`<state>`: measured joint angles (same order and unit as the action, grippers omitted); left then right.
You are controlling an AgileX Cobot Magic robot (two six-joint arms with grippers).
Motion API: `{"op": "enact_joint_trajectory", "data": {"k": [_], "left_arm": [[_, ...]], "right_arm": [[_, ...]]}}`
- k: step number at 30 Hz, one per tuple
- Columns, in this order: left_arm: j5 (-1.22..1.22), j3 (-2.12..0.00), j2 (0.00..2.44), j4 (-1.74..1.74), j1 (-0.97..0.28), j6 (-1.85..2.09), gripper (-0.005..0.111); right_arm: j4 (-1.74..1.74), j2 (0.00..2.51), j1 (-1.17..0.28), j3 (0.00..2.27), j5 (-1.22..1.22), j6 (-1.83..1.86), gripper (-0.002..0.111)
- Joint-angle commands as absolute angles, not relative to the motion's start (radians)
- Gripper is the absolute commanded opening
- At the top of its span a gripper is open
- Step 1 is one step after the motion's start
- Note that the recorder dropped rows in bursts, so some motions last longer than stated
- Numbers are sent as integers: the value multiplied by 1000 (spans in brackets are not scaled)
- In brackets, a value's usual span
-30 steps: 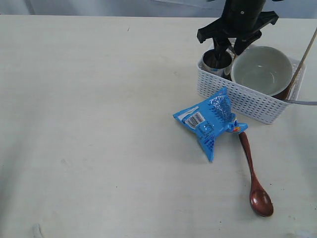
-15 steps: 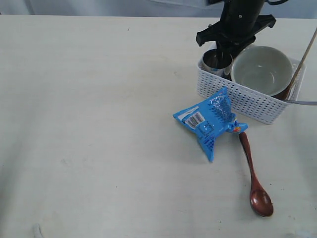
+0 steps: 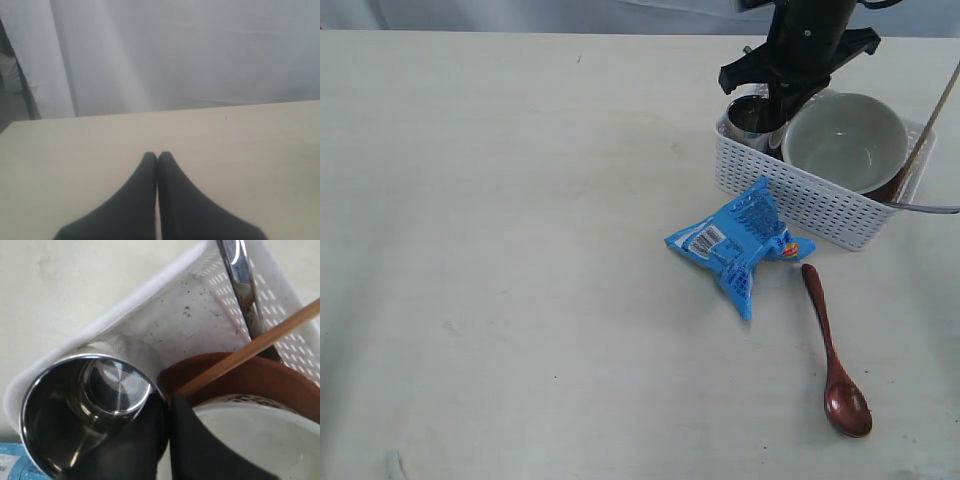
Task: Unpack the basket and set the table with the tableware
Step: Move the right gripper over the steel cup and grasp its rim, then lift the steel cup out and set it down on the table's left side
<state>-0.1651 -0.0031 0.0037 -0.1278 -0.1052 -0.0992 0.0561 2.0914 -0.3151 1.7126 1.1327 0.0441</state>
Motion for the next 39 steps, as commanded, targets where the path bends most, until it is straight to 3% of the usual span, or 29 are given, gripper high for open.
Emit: {"op": "enact_joint_trajectory", "data": {"k": [1, 27, 39], "left_arm": [[-165, 0, 0, -127, -102, -106, 0], [-165, 0, 0, -127, -102, -106, 0], [-165, 0, 0, -127, -102, -106, 0]], "right_arm": [[50, 2086, -316, 1718, 1129, 46, 0], [21, 1841, -318, 1718, 1147, 45, 0], [-28, 1869, -506, 1718, 1039, 39, 0]]}}
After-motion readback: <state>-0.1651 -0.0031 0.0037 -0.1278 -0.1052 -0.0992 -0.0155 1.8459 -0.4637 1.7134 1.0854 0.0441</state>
